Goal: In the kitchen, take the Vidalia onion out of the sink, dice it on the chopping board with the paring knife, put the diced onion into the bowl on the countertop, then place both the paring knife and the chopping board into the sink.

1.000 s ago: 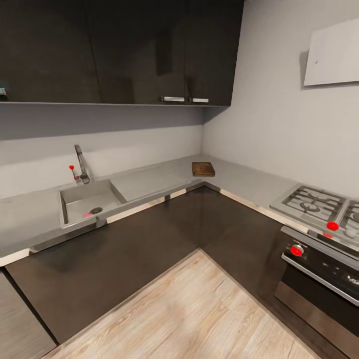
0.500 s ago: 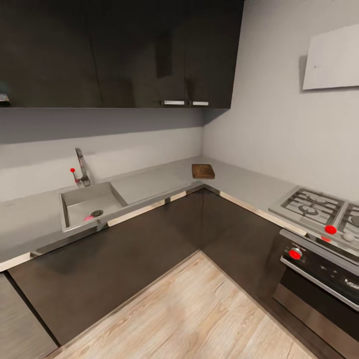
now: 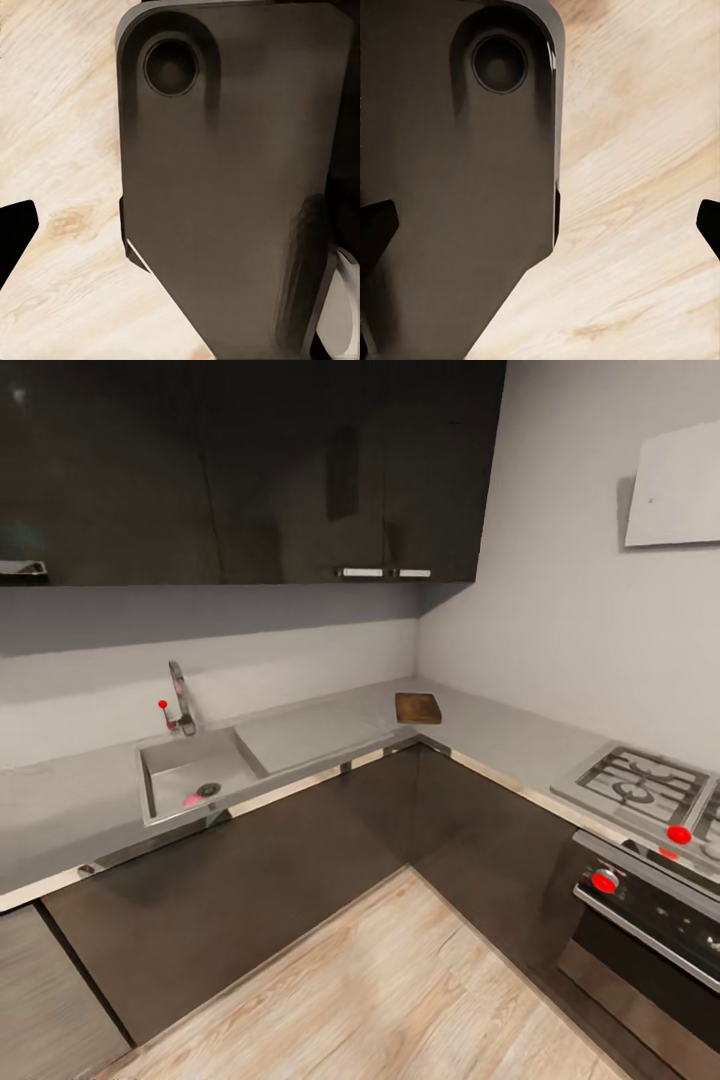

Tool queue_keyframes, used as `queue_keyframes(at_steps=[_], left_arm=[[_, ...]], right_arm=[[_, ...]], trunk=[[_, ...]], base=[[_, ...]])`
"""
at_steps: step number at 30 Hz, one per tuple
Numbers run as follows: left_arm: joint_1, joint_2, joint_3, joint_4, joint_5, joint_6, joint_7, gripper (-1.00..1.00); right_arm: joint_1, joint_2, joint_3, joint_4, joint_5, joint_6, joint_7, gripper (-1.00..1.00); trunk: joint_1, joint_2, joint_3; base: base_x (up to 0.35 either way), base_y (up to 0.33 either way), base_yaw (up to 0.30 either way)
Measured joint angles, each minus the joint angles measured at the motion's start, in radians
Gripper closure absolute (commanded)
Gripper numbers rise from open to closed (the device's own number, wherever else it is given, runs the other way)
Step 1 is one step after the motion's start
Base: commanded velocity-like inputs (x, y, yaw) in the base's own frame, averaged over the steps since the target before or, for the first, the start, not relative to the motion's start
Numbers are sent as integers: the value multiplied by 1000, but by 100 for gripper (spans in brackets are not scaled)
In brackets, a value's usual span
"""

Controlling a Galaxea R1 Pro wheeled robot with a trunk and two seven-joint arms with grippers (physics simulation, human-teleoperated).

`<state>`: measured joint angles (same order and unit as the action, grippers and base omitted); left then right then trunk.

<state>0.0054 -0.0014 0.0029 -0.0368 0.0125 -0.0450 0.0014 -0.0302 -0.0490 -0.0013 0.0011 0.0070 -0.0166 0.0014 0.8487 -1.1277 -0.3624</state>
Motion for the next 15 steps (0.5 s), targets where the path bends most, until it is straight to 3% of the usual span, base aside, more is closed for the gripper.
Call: queue_keyframes(at_steps=[4, 11, 15], left_arm=[[0, 0, 0, 0, 0, 1, 0, -100], [0, 0, 0, 0, 0, 5, 0, -100], [0, 0, -1, 0, 0, 5, 0, -100]], right_arm=[[0, 0, 0, 0, 0, 0, 0, -100], [0, 0, 0, 0, 0, 0, 0, -100], [0, 0, 0, 0, 0, 0, 0, -100]], trunk=[[-16, 28, 13], [-43, 77, 35], [-58, 105, 47]], base=[[118, 0, 3], [313, 0, 0], [186, 0, 0]])
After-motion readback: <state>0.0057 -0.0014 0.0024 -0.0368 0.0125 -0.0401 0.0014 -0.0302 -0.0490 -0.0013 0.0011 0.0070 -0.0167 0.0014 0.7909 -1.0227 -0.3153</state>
